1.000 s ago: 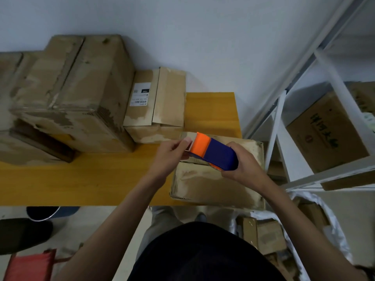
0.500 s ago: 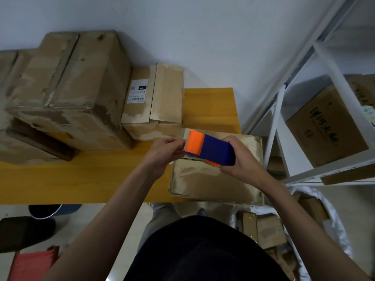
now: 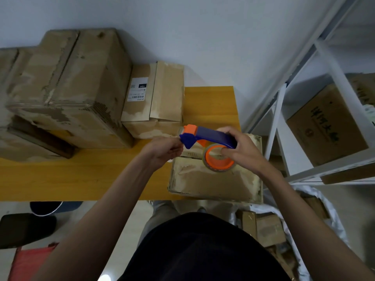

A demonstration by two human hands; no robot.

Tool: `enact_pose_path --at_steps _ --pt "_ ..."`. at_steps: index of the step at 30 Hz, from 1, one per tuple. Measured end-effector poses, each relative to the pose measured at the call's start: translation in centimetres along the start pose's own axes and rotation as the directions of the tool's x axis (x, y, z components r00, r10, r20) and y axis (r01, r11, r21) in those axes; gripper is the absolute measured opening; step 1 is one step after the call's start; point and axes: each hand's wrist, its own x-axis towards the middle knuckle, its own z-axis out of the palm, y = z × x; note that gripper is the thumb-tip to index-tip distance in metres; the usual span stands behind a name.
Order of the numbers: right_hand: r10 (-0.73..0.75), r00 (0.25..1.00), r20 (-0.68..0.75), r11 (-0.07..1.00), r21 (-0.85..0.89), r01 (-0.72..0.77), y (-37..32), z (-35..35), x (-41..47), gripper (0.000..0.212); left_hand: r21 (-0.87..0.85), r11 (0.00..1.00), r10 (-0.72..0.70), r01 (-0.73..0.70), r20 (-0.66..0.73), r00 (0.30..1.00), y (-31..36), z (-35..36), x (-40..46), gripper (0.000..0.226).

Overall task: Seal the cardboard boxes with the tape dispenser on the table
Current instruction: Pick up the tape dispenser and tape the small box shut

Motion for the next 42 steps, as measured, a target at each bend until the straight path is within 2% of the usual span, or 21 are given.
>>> enact_pose_path --at_steps 4,12,14,17,21,25,32,42 --pt "-0.013 0.999 0.046 1.0 0.003 0.013 -0.2 -0.2 0.0 0.051 0.16 0.987 0.028 -0.034 0.04 0.999 -0.2 -0.8 0.2 0.007" --pt "-0.052 0.992 0.114 0.999 -0.009 0.054 0.2 0.3 0.1 0.055 0.249 0.966 0.048 -0.063 0.065 0.997 -1.7 -2.0 1.8 0.023" --pt "-0.073 0.99 0.12 0.996 -0.045 0.079 0.7 0.0 -0.2 0.056 0.277 0.957 0.086 -0.087 0.017 0.996 -2.4 -3.0 2.4 0.026" --pt "-0.093 0.992 0.081 0.991 -0.091 0.101 1.6 -0.8 -0.3 0.059 0.239 0.961 0.171 -0.142 -0.105 0.98 -3.8 -4.8 3.7 0.017" --pt "-0.161 0.984 0.071 0.969 -0.178 0.171 2.3 -0.5 0.5 0.06 0.251 0.946 0.25 -0.207 -0.151 0.957 -5.4 -4.9 5.6 0.013" --pt "-0.266 0.959 0.093 0.91 -0.305 0.282 3.6 0.4 0.7 0.06 0.21 0.963 0.203 -0.172 -0.136 0.97 -7.3 -4.8 7.1 0.016" --pt "-0.232 0.968 0.099 0.889 -0.382 0.252 5.7 1.9 0.6 0.059 0.126 0.98 0.173 -0.156 -0.142 0.975 -9.8 -4.9 8.4 0.023" --pt "-0.187 0.977 0.107 0.863 -0.456 0.215 6.8 2.5 1.1 0.06 0.117 0.99 0.104 -0.082 -0.189 0.976 -11.8 -4.2 10.3 0.02"
